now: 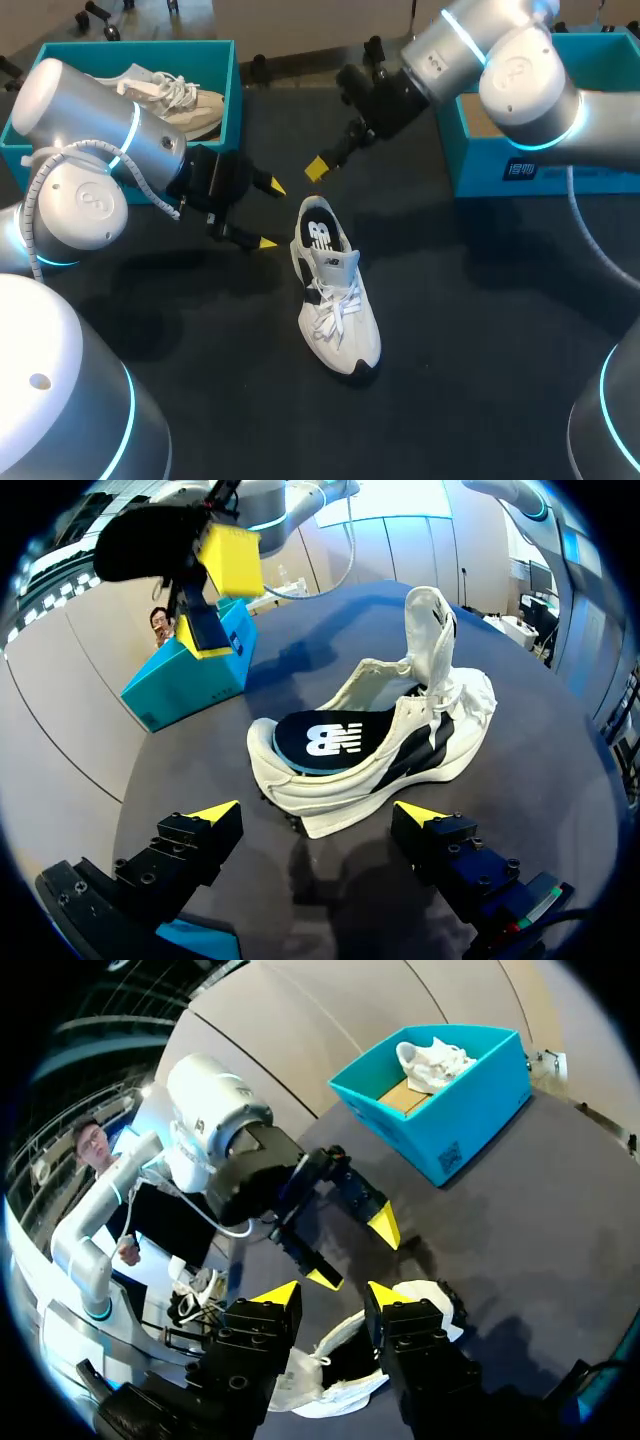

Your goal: Take the shoe out of the shoebox, open the shoe tongue, remove and reinsert the insole, then place the shoe into the shoebox

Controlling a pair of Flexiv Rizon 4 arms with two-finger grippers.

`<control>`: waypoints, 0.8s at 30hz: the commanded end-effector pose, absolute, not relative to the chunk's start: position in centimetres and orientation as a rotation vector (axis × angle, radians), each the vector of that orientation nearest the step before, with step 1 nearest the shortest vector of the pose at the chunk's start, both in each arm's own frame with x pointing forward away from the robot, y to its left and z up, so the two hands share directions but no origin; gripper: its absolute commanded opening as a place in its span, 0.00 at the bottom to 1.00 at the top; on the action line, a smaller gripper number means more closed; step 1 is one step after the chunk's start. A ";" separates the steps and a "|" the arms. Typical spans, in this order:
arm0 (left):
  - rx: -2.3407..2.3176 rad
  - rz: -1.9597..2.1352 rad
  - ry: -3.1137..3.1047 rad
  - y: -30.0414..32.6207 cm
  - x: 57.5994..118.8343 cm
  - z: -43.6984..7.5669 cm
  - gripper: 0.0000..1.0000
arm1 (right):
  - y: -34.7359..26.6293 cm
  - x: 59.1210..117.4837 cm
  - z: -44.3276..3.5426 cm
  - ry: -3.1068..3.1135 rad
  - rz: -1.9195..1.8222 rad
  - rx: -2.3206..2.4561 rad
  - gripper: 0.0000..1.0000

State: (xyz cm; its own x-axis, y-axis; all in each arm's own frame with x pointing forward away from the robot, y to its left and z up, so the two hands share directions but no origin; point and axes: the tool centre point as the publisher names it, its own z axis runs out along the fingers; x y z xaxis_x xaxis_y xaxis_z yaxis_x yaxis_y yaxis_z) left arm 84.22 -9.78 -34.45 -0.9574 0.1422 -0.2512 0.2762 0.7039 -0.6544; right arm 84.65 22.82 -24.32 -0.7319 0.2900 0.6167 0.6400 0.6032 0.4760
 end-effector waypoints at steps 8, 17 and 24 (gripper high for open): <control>0.337 -1.087 2.731 -9.9 84.2 -34.5 1.00 | 21.2 82.6 -21.1 -2.350 -0.923 -0.904 0.34; 0.435 -1.097 2.758 -9.2 83.8 -32.0 1.00 | 20.1 81.6 -20.8 -2.335 -0.894 -1.054 0.00; 0.475 -1.077 2.744 -7.8 84.5 -30.2 1.00 | 20.0 81.8 -21.1 -2.301 -0.682 -1.259 0.00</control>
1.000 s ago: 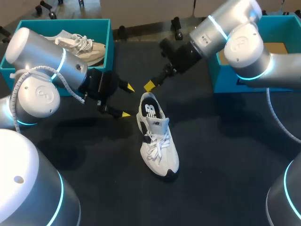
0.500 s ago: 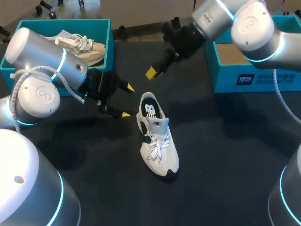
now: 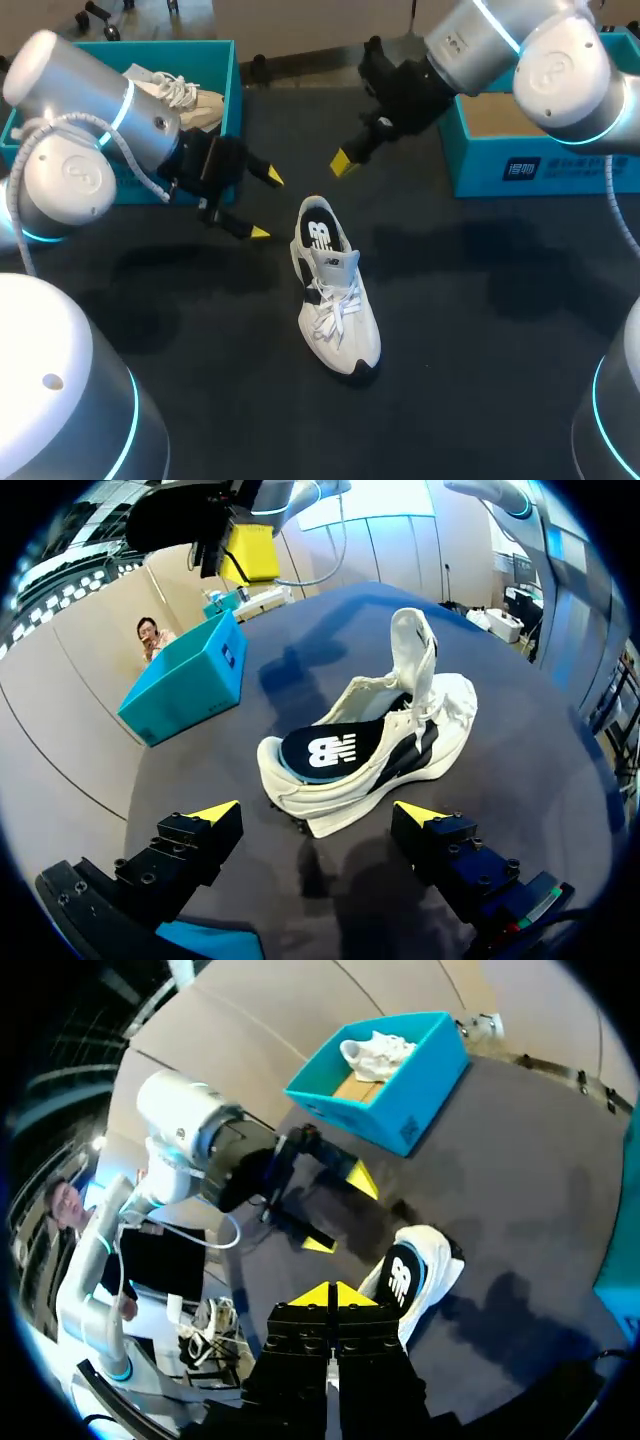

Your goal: Take the shoe out of the shoebox, open the shoe tongue, remove and reinsert the insole, then place the shoe into the shoebox

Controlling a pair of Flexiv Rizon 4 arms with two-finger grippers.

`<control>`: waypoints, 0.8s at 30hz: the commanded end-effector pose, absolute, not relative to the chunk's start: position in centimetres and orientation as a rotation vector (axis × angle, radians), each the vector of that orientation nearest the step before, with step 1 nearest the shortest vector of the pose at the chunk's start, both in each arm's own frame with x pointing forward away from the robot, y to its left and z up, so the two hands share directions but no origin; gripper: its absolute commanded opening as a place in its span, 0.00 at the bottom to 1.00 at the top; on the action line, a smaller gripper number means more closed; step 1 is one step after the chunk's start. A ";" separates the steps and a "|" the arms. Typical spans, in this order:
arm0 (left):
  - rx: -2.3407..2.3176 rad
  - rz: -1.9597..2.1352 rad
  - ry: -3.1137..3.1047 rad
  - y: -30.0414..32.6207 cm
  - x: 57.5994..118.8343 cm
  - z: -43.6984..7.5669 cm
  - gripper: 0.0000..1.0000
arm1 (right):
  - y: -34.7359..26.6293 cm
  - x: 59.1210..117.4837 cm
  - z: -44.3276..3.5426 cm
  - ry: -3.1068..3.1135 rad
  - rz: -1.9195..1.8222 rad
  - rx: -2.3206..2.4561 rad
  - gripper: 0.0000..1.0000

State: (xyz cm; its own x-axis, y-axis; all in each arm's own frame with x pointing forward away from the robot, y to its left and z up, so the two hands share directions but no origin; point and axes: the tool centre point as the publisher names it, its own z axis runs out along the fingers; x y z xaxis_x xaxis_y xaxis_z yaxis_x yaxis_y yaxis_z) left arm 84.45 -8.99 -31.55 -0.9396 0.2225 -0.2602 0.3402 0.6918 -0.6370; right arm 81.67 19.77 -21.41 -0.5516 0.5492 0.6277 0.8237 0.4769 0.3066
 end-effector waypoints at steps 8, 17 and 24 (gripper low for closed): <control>0.617 -1.059 2.708 -6.2 86.1 -28.6 1.00 | 20.0 81.7 -21.2 -2.292 -0.615 -1.329 0.00; 0.617 -1.011 2.643 -3.2 88.8 -26.3 1.00 | 20.0 81.7 -21.2 -2.292 -0.615 -1.329 0.00; 0.623 -1.001 2.588 -1.2 91.3 -25.6 1.00 | 20.6 82.0 -22.3 -2.324 -0.523 -1.433 0.00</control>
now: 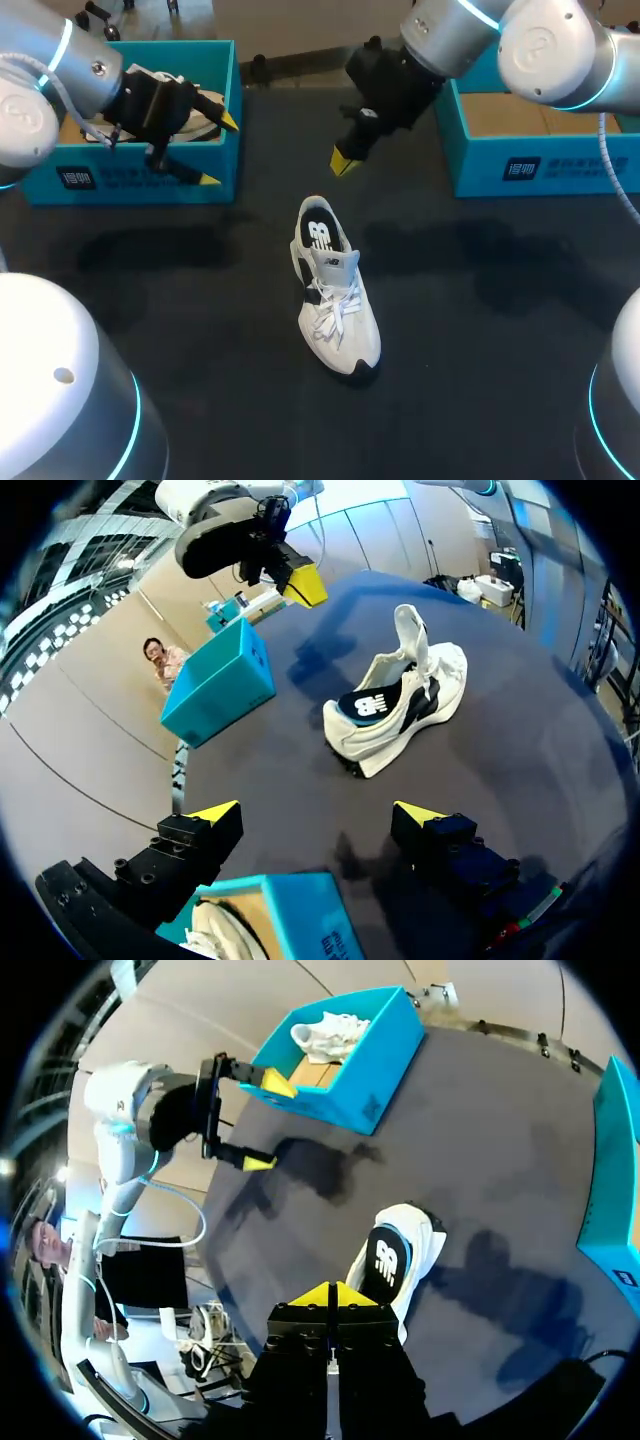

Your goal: Take the shoe out of the shoebox, open the shoe tongue, remove and reinsert the insole, then place the shoe into the shoebox

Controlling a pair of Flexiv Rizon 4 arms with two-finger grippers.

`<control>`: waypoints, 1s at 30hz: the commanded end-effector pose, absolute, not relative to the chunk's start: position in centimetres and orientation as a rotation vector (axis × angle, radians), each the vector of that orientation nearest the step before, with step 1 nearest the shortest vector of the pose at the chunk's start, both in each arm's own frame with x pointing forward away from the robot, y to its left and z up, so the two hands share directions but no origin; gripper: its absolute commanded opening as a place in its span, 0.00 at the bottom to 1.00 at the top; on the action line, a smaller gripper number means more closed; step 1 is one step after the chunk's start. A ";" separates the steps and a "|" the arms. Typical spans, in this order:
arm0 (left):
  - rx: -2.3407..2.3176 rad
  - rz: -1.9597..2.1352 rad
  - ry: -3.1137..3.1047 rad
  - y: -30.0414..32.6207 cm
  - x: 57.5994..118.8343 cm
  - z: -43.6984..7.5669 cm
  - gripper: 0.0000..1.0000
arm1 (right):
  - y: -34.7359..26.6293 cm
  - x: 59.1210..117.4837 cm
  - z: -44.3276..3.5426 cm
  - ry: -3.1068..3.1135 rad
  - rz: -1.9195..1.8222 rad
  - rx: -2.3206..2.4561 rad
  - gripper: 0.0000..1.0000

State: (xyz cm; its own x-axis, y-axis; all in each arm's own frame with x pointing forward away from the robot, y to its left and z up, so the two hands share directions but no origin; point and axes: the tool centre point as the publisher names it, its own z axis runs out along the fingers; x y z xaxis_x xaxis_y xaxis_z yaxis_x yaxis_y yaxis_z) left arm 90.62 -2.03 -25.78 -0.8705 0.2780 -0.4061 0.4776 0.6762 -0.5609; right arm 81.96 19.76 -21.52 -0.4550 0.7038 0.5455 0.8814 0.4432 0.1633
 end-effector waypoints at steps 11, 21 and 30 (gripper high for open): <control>0.634 -0.961 2.555 0.3 93.1 -23.9 1.00 | 22.7 81.4 -25.0 -2.324 -0.259 -1.675 0.00; 0.717 -0.847 2.621 1.9 93.0 -22.7 1.00 | 23.1 79.6 -26.6 -2.384 -0.090 -1.853 0.00; 0.667 -0.809 2.639 2.0 91.5 -22.0 1.00 | 22.9 79.1 -27.0 -2.405 -0.061 -1.905 0.00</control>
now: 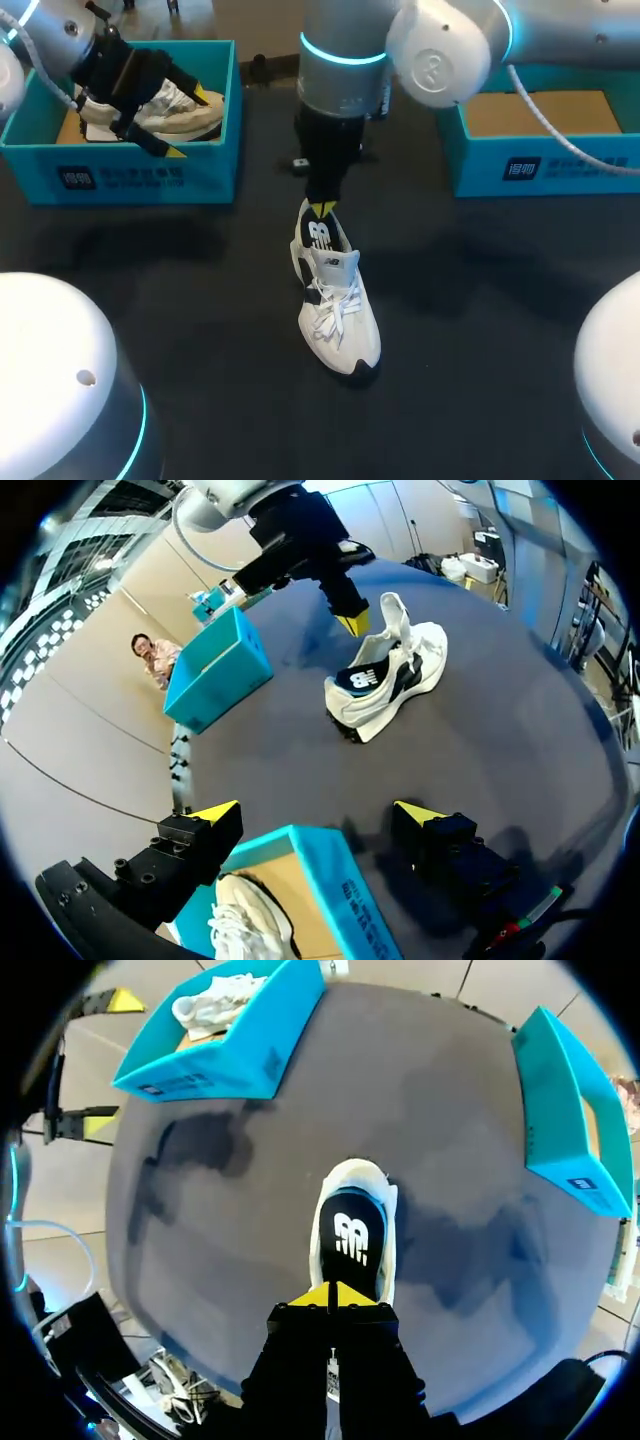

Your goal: Take the shoe out of the shoebox, open the shoe tongue, remove and reinsert the insole, then place the shoe into the shoebox

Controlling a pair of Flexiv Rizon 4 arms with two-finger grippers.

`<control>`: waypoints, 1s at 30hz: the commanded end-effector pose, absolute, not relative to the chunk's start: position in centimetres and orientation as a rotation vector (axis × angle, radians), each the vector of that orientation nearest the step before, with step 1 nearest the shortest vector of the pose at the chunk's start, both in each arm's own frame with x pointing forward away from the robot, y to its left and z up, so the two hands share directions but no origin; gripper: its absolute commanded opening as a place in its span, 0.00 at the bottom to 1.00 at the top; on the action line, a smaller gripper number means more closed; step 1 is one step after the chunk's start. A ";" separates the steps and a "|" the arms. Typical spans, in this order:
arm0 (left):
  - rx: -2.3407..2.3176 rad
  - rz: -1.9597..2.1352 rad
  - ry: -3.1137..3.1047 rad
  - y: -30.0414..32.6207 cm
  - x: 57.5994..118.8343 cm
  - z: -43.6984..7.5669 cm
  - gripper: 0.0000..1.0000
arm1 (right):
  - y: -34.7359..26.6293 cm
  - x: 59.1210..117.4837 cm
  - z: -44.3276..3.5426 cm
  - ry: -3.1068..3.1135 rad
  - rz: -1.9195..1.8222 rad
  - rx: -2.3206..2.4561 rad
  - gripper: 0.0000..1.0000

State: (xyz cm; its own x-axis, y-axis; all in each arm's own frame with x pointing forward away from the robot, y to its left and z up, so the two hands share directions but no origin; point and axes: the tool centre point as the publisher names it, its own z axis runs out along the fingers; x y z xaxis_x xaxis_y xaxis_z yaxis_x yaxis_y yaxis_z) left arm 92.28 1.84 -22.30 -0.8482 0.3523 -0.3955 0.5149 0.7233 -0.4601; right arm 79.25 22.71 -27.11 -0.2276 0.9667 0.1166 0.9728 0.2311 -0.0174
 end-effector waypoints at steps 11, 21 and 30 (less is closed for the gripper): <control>0.667 -0.809 2.639 2.0 91.5 -22.0 1.00 | 22.9 79.1 -27.0 -2.405 -0.061 -1.905 0.00; 0.667 -0.809 2.639 2.0 91.5 -22.0 1.00 | 23.1 78.3 -28.4 -2.401 -0.045 -1.995 0.00; 0.667 -0.809 2.639 2.0 91.5 -22.0 1.00 | 23.0 77.0 -31.2 -2.370 -0.107 -2.084 0.00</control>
